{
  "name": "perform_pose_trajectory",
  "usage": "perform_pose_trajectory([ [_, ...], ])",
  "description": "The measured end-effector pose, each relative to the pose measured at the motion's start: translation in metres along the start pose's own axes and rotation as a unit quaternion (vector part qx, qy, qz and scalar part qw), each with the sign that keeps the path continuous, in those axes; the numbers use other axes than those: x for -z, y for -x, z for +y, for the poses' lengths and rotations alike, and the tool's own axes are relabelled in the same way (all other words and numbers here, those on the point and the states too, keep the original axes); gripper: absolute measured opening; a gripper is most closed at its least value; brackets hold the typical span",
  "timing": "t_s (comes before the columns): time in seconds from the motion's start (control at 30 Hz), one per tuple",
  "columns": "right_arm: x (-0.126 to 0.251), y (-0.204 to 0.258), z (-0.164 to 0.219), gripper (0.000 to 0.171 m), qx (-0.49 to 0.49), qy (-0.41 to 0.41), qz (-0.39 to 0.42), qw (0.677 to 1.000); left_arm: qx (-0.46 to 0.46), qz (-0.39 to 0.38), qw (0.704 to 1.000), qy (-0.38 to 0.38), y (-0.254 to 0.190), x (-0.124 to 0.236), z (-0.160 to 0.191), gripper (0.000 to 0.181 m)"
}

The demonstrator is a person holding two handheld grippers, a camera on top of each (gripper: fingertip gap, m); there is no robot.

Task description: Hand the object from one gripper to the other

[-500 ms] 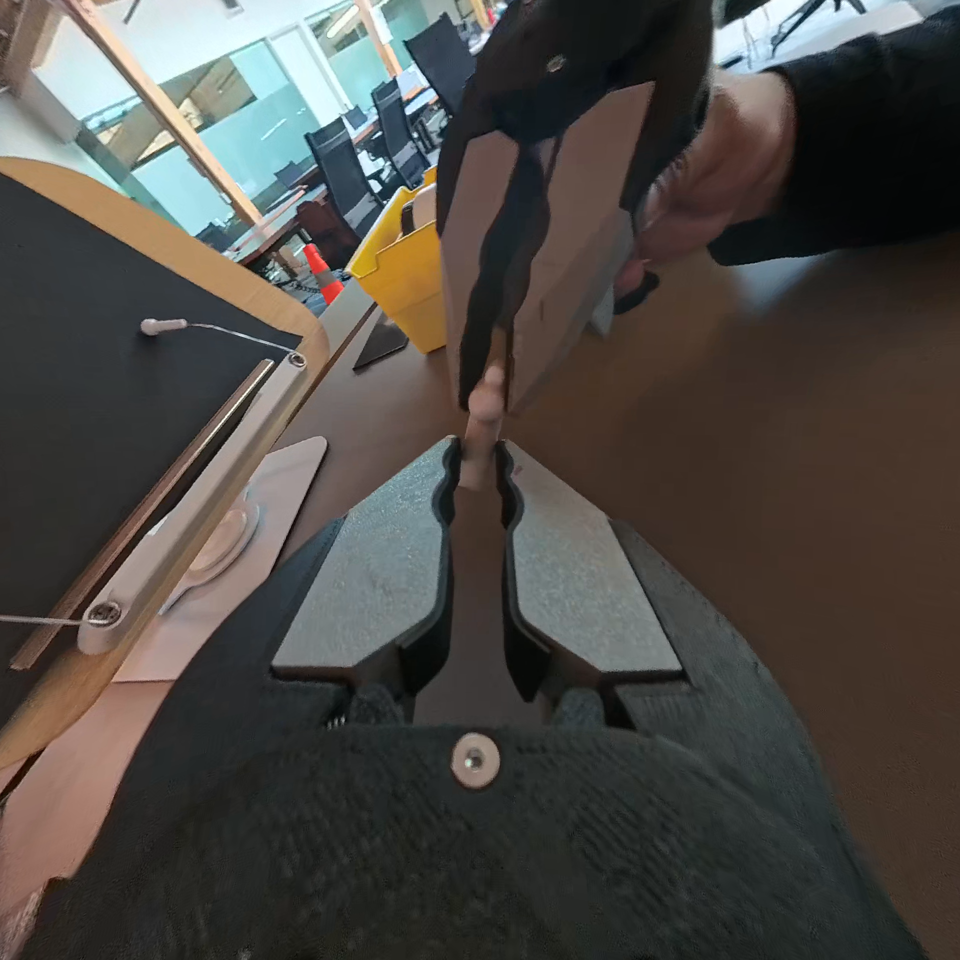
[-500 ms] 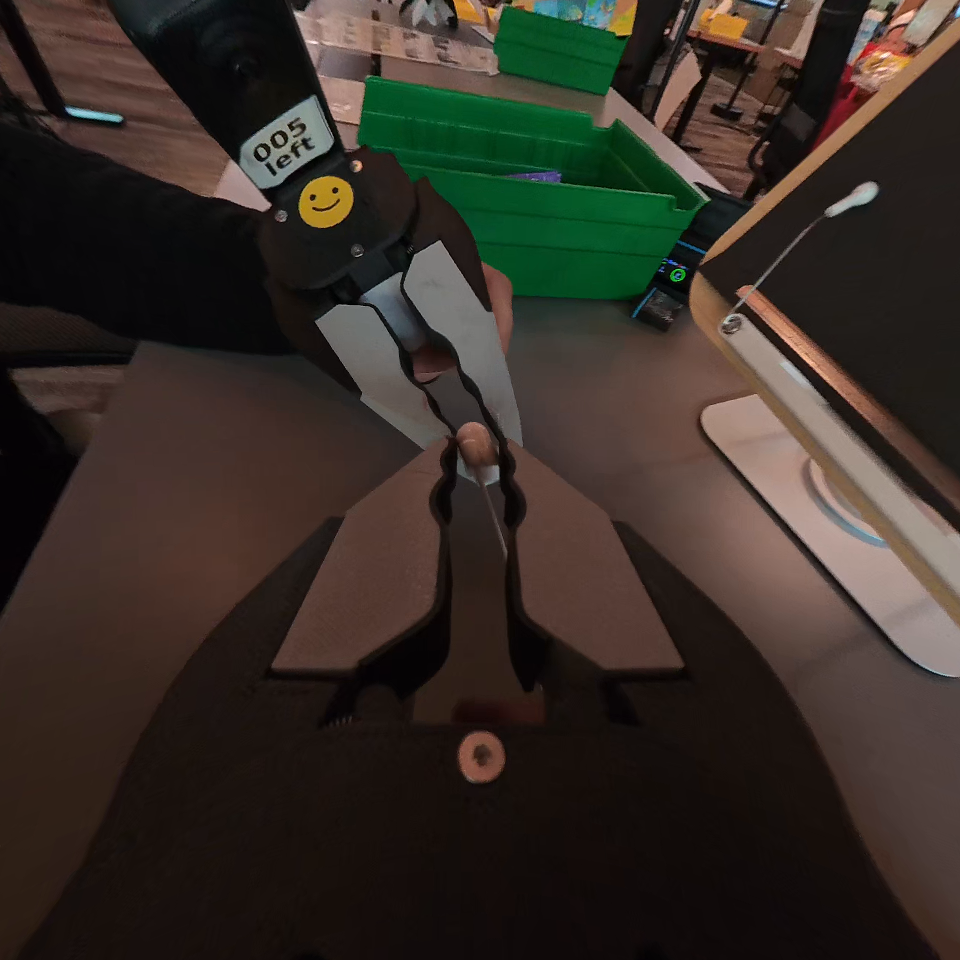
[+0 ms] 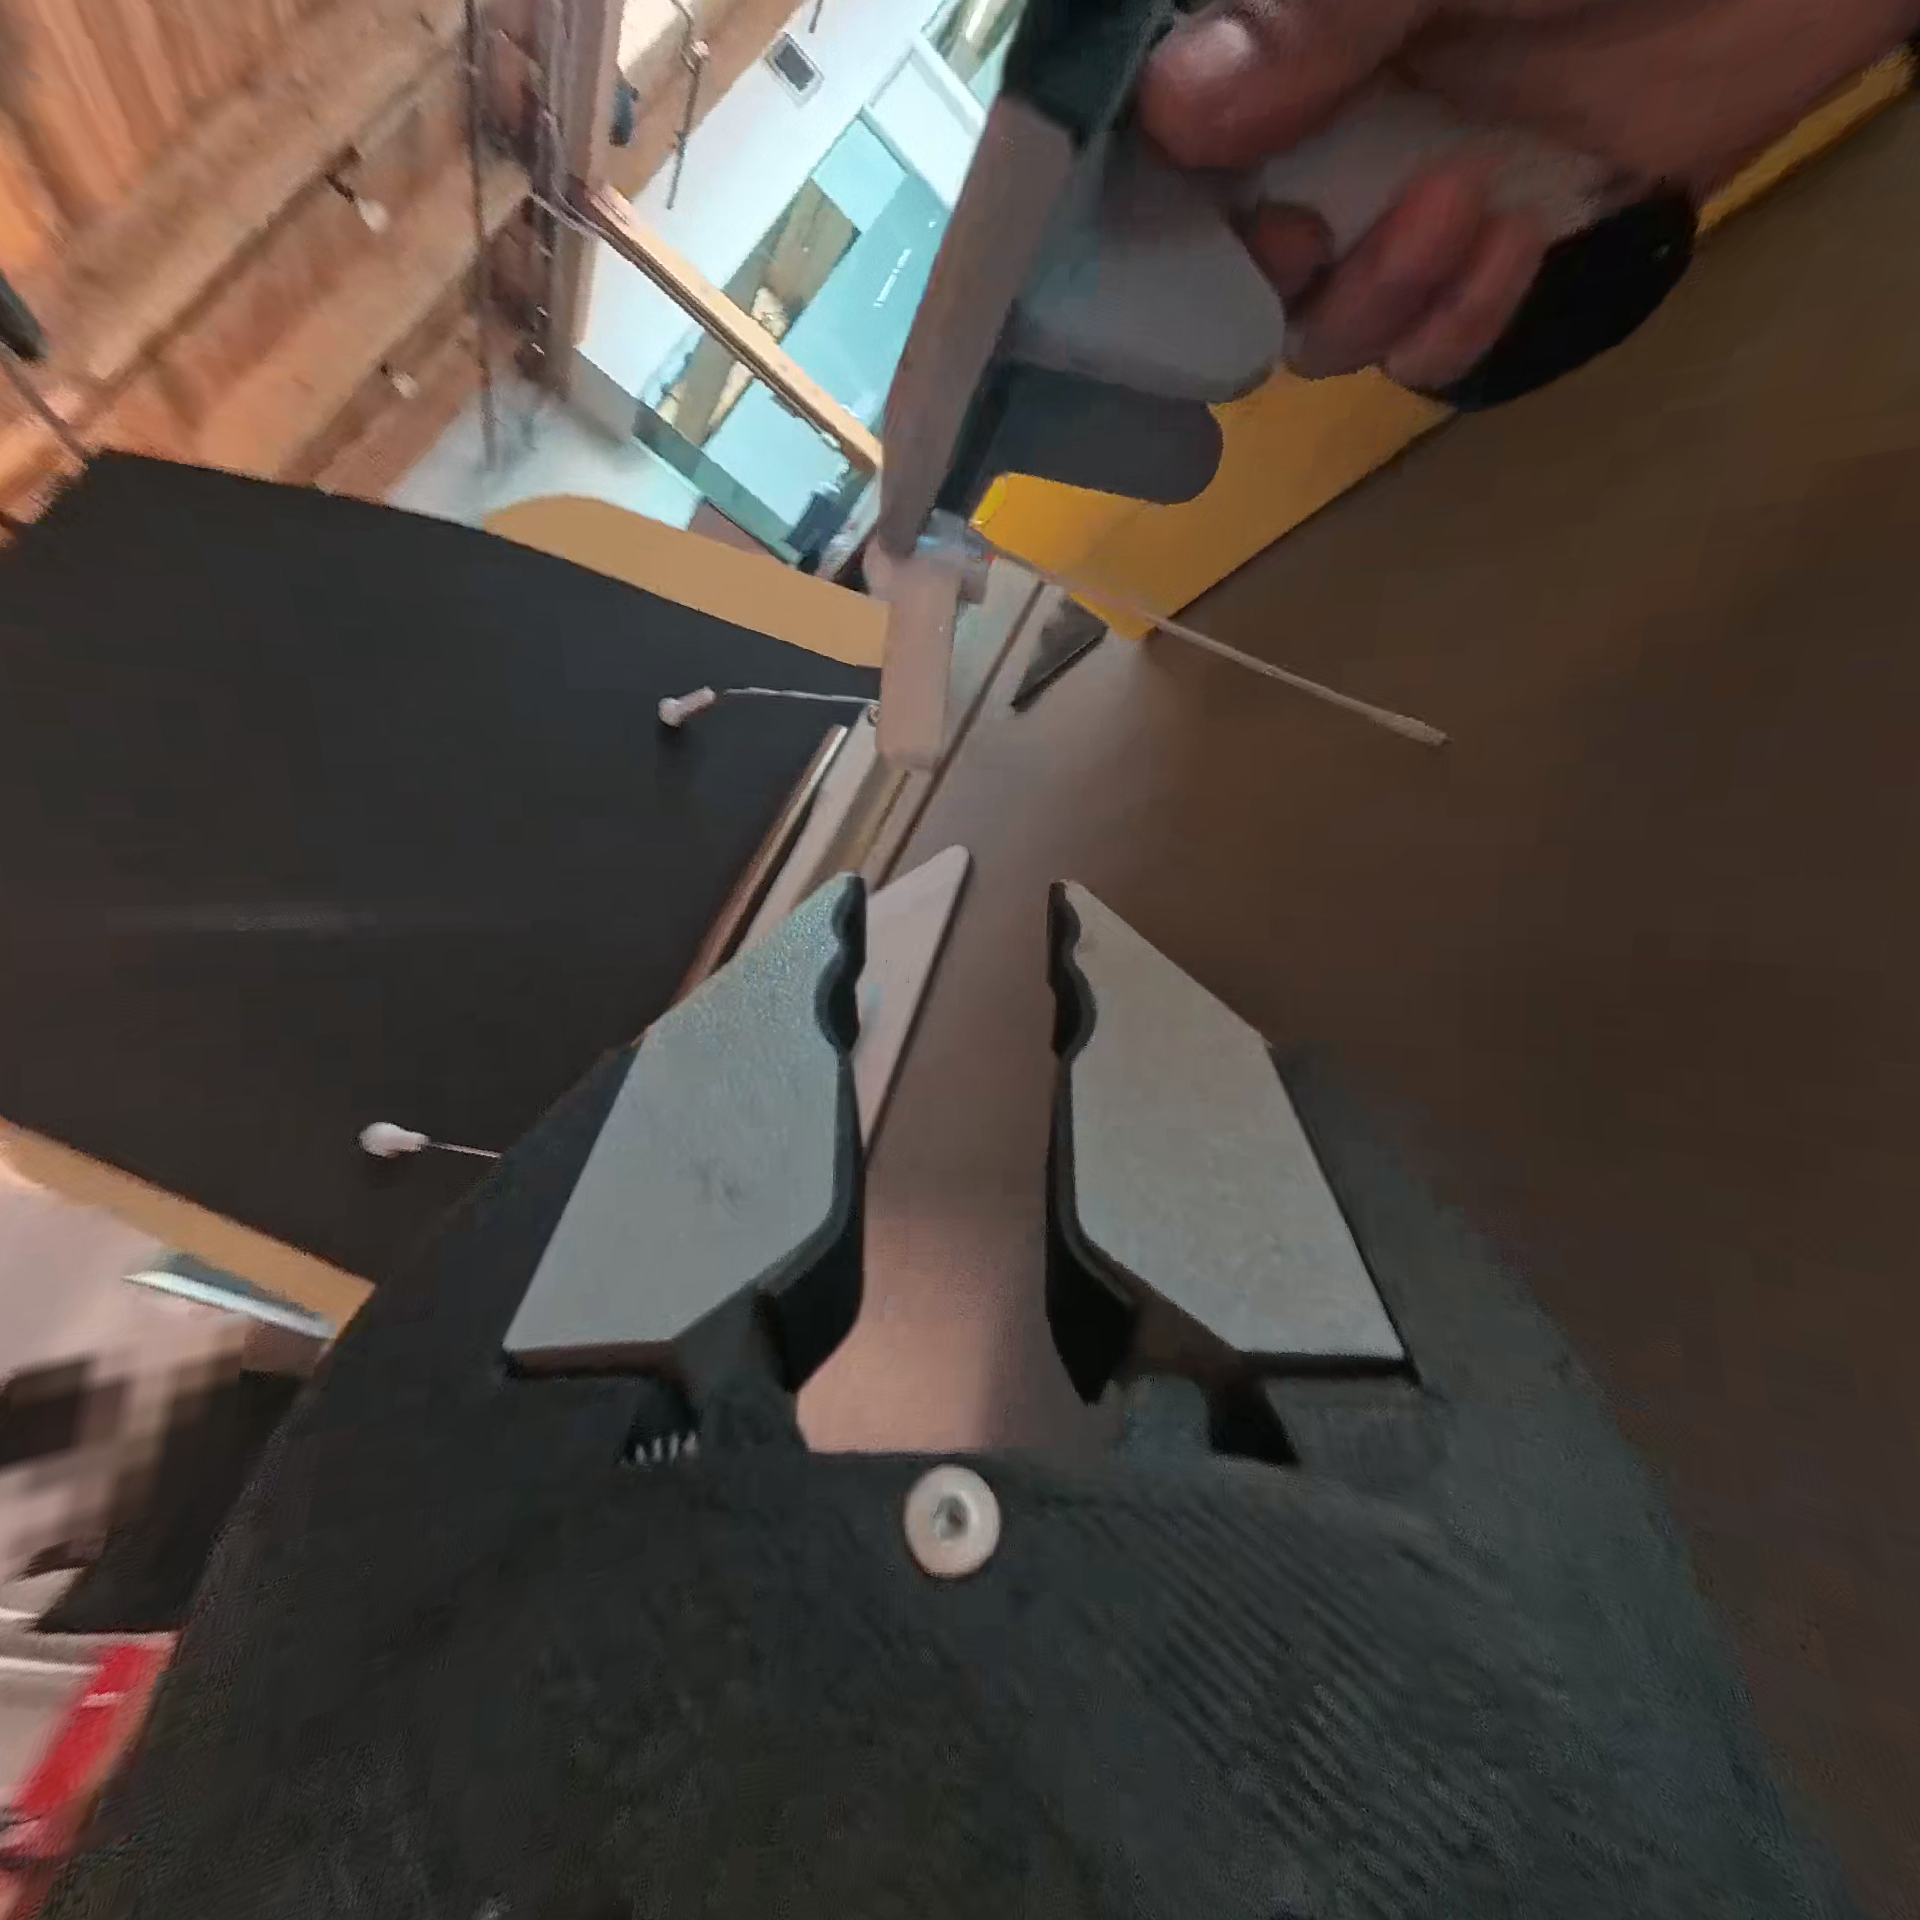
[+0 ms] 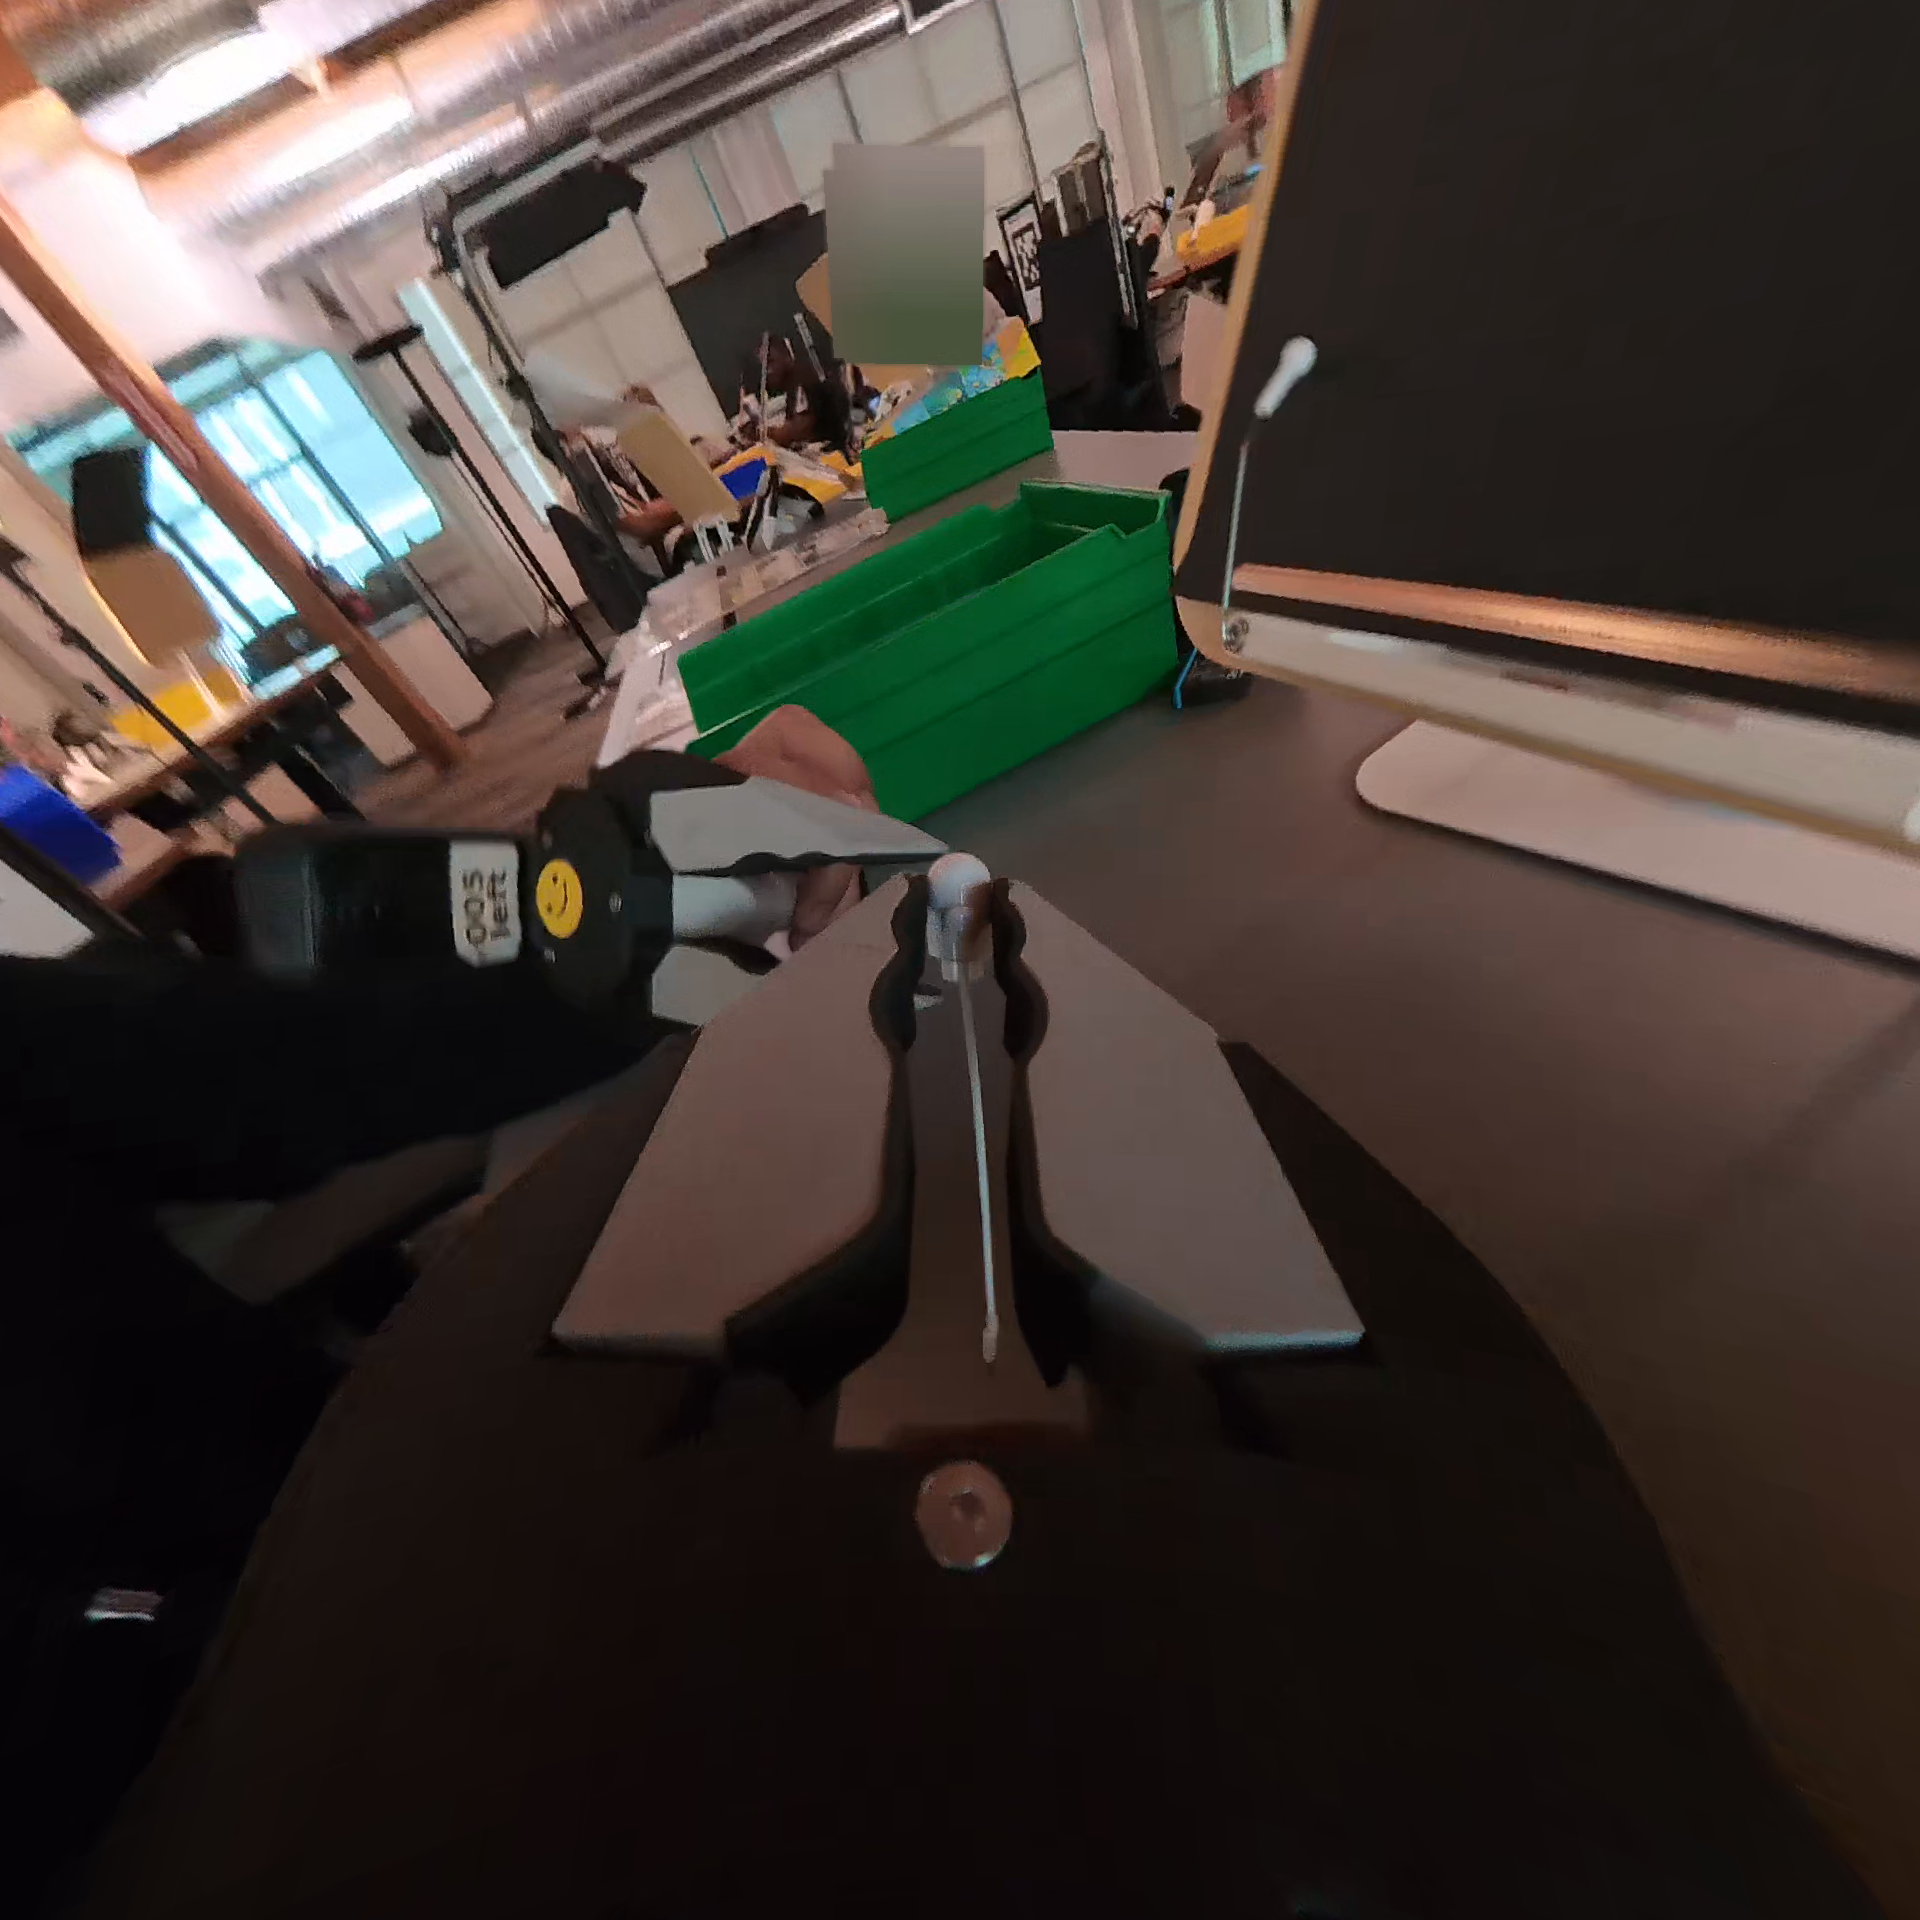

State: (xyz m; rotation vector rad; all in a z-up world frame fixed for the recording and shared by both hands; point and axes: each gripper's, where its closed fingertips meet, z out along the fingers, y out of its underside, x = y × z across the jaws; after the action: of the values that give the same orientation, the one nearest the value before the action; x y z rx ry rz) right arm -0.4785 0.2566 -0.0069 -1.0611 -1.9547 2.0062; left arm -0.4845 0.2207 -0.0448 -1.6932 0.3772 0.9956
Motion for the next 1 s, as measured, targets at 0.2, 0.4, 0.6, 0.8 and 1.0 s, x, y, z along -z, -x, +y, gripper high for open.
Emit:
perform_pose_trajectory([
  [0.2, -0.016, 0.004, 0.011, 0.01, -0.102, -0.002, -0.041, 0.994, -0.07, -0.048, 0.996, -0.001, 0.004, -0.002, -0.005, 0.033],
  [0.4, -0.028, 0.018, 0.023, 0.01, -0.106, 0.02, -0.073, 0.991, -0.081, -0.05, 0.995, 0.003, 0.005, -0.001, -0.004, 0.012],
  [0.6, -0.026, 0.014, 0.026, 0.012, -0.037, 0.038, -0.051, 0.997, -0.023, 0.012, 1.0, -0.001, -0.004, -0.001, -0.003, 0.011],
  [0.8, -0.011, 0.016, 0.009, 0.036, 0.036, 0.012, -0.045, 0.998, 0.195, 0.083, 0.976, -0.051, 0.007, 0.006, -0.014, 0.011],
  [1.0, 0.002, 0.018, -0.006, 0.03, 0.053, -0.026, -0.059, 0.996, 0.378, 0.185, 0.903, -0.091, 0.008, 0.013, -0.023, 0.011],
])
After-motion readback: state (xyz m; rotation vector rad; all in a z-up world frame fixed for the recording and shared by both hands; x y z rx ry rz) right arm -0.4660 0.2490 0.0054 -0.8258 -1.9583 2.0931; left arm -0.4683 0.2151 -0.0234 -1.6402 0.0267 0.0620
